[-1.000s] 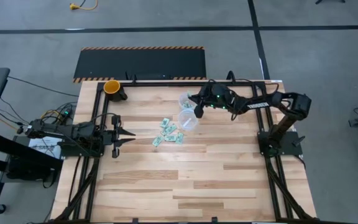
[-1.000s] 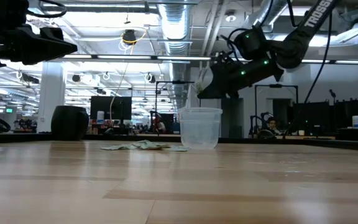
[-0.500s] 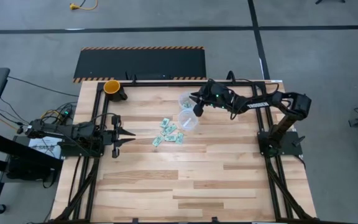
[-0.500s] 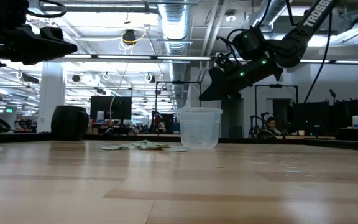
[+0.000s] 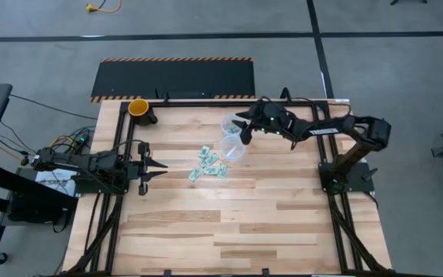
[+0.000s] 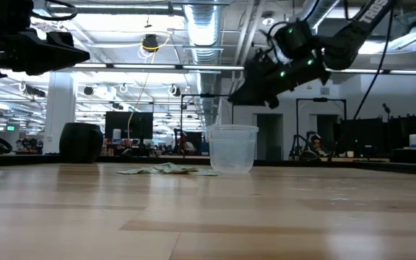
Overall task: Pick and place items into bin
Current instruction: Put the green stevia packet into the bottom transparent bin
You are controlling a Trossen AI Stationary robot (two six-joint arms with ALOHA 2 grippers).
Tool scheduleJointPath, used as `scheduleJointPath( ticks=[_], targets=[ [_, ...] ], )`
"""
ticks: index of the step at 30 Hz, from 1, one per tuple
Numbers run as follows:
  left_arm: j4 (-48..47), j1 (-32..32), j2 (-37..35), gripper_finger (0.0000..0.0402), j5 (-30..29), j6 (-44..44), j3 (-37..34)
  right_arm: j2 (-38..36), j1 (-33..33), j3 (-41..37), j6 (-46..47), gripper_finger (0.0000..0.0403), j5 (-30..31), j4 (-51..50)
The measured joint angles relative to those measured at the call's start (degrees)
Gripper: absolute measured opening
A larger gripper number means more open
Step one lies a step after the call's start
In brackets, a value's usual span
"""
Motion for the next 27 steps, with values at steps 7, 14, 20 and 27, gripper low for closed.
scheduleJointPath(
  ticks=[7, 14, 20, 27],
  targets=[
    [0.0, 0.0, 0.0, 0.0062, 0.0, 0.0, 0.0, -10.7, 3.9, -4.7, -2.5, 0.015, -5.6, 0.3],
    [0.0, 0.0, 0.0, 0.0062, 0.0, 0.0, 0.0, -19.0, 6.5, -11.9, -1.5, 0.0146, -2.0, 0.2],
    [0.0, 0.0, 0.0, 0.0062, 0.0, 0.0, 0.0, -26.5, 7.4, -20.9, 4.5, 0.0148, 0.3, 2.3],
    [0.0, 0.0, 0.0, 0.0062, 0.0, 0.0, 0.0, -37.3, 12.7, -29.1, 6.7, 0.0143, 0.3, 4.7]
  ],
)
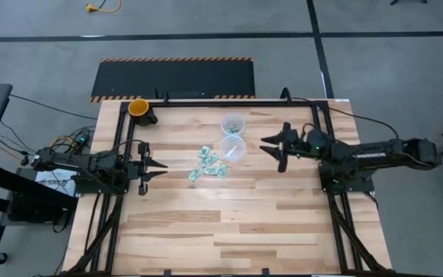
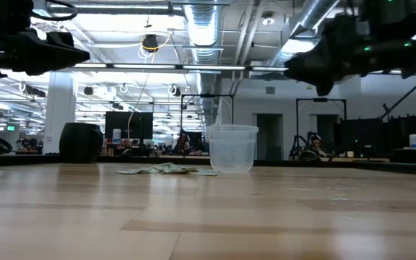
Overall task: Pick and place items into bin
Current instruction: Put the green stevia packet into the bottom transparent bin
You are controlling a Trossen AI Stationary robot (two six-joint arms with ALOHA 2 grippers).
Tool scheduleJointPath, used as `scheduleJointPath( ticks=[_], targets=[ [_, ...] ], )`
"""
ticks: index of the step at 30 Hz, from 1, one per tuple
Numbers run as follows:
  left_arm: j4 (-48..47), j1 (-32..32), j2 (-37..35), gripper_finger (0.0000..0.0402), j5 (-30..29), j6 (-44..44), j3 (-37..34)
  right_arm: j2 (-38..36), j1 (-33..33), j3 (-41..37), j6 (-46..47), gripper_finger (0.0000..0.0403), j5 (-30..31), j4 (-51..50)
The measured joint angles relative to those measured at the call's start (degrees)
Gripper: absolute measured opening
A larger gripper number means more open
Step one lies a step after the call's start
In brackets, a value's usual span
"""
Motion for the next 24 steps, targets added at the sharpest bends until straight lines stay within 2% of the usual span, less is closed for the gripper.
scheduleJointPath(
  ticks=[6, 11, 15, 20, 24],
  targets=[
    [0.0, 0.0, 0.0, 0.0062, 0.0, 0.0, 0.0, -8.8, 6.3, -4.3, -0.5, 0.0143, 0.0, 0.0],
    [0.0, 0.0, 0.0, 0.0062, 0.0, 0.0, 0.0, -15.6, 10.3, -6.1, -4.2, 0.0146, 0.4, -4.9],
    [0.0, 0.0, 0.0, 0.0062, 0.0, 0.0, 0.0, -22.3, 11.6, -8.7, -6.3, 0.0143, 2.8, -5.9],
    [0.0, 0.0, 0.0, 0.0062, 0.0, 0.0, 0.0, -31.2, 11.5, -11.3, -5.7, 0.0141, 7.3, -12.0],
    [0.0, 0.0, 0.0, 0.0062, 0.0, 0.0, 0.0, -37.0, 11.5, -12.6, -6.6, 0.0144, 8.4, -16.3]
  ],
)
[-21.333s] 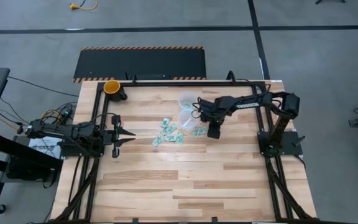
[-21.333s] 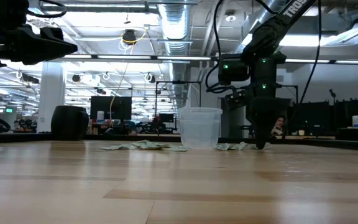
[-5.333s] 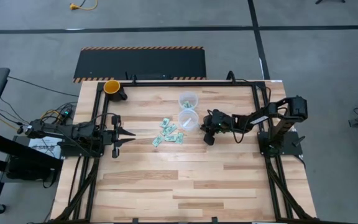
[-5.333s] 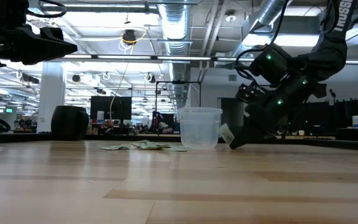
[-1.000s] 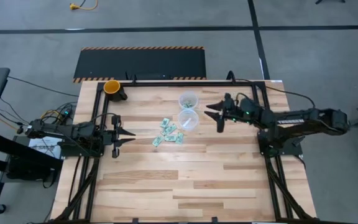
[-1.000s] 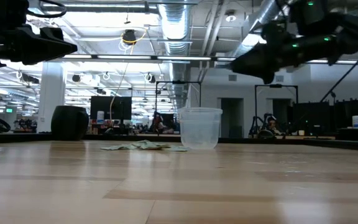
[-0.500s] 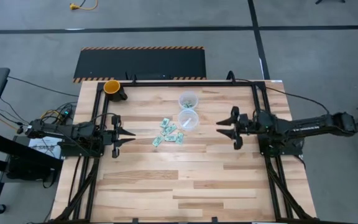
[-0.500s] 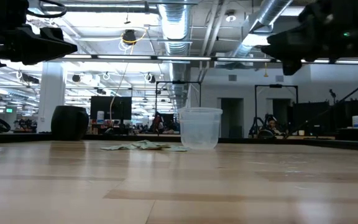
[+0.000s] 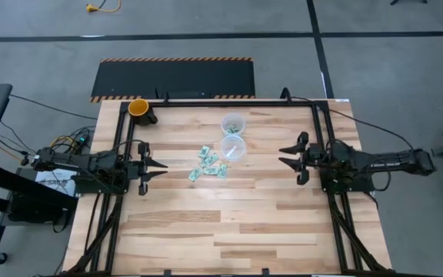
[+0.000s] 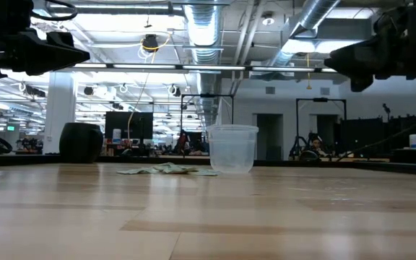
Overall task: Pick and place items into bin
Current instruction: Put the green stevia packet into the bottom transparent bin
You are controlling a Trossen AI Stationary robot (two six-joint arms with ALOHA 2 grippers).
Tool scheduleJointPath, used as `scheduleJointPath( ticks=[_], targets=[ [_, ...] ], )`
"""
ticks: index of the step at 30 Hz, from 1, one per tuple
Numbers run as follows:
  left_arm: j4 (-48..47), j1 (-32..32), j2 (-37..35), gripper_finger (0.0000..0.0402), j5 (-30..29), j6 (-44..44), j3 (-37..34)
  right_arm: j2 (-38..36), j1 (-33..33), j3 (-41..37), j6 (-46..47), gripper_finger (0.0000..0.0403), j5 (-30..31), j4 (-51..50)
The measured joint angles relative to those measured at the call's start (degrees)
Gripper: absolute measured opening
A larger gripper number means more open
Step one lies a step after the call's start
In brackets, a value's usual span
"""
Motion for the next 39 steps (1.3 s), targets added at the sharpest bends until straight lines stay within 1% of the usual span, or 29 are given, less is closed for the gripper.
scheduleJointPath(
  ticks=[3, 6, 10, 14, 39],
  targets=[
    [0.0, 0.0, 0.0, 0.0062, 0.0, 0.0, 0.0, -3.2, 0.1, 0.0, -3.1, 0.0145, -0.8, -6.4],
    [0.0, 0.0, 0.0, 0.0062, 0.0, 0.0, 0.0, -5.3, 0.1, 0.0, -3.6, 0.0146, -1.1, -10.9],
    [0.0, 0.0, 0.0, 0.0062, 0.0, 0.0, 0.0, -5.9, 0.1, 0.0, -3.6, 0.0143, -2.9, -15.5],
    [0.0, 0.0, 0.0, 0.0062, 0.0, 0.0, 0.0, -5.8, 0.0, 0.0, -2.1, 0.0141, -2.8, -18.0],
    [0.0, 0.0, 0.0, 0.0062, 0.0, 0.0, 0.0, -5.8, -0.4, -0.1, -2.5, 0.0145, -2.8, -18.0]
  ],
)
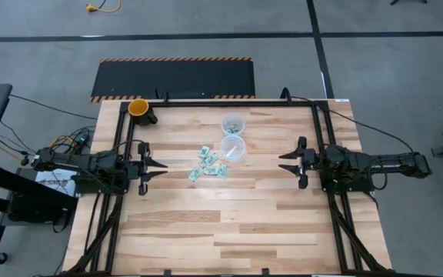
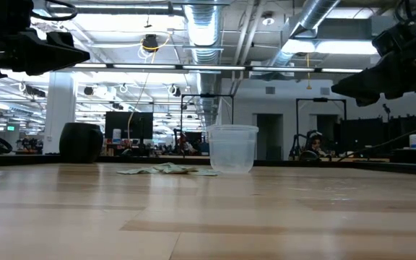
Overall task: Pick and place items into bin
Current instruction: Put the green stevia packet into the bottom transparent bin
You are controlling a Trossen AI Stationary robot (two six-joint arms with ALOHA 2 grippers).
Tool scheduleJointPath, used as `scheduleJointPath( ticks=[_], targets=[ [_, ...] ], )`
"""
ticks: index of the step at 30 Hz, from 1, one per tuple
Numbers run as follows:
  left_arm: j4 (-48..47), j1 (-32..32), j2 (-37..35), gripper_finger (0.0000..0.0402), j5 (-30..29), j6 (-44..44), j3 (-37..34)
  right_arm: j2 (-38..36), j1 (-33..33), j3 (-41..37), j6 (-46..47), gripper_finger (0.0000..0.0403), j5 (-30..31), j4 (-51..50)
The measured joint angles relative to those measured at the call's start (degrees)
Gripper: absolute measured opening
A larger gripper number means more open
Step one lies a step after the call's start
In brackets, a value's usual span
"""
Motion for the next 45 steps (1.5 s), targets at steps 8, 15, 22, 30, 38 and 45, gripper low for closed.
scheduleJointPath(
  ticks=[8, 15, 22, 30, 38, 45],
  targets=[
    [2.3, 0.0, 0.0, 0.0062, -0.1, 17.1, -0.1, 0.0, 0.0, 0.0, 0.0, 0.0142, 0.0, 0.0],
    [0.8, 0.0, 0.0, 0.0062, 0.0, 24.2, -0.1, 0.0, 0.0, 0.0, 0.0, 0.0144, 0.0, 0.0],
    [0.2, 0.0, 0.0, 0.0062, 7.1, 14.1, 0.0, 0.0, 0.0, 0.0, 0.0, 0.0144, 0.0, 0.0],
    [7.1, 0.0, 0.0, 0.0062, 25.7, -1.3, -0.1, 0.0, 0.0, -0.1, 0.0, 0.0142, 0.0, 0.0],
    [13.2, 0.0, 0.0, 0.0062, 30.5, 10.8, -0.1, 0.0, 0.0, -0.1, 0.0, 0.014, 0.0, 0.0],
    [23.6, 0.0, 0.1, 0.0062, 24.9, 11.5, 0.0, 0.0, 0.0, -0.1, 0.0, 0.0139, 0.0, 0.0]
  ],
)
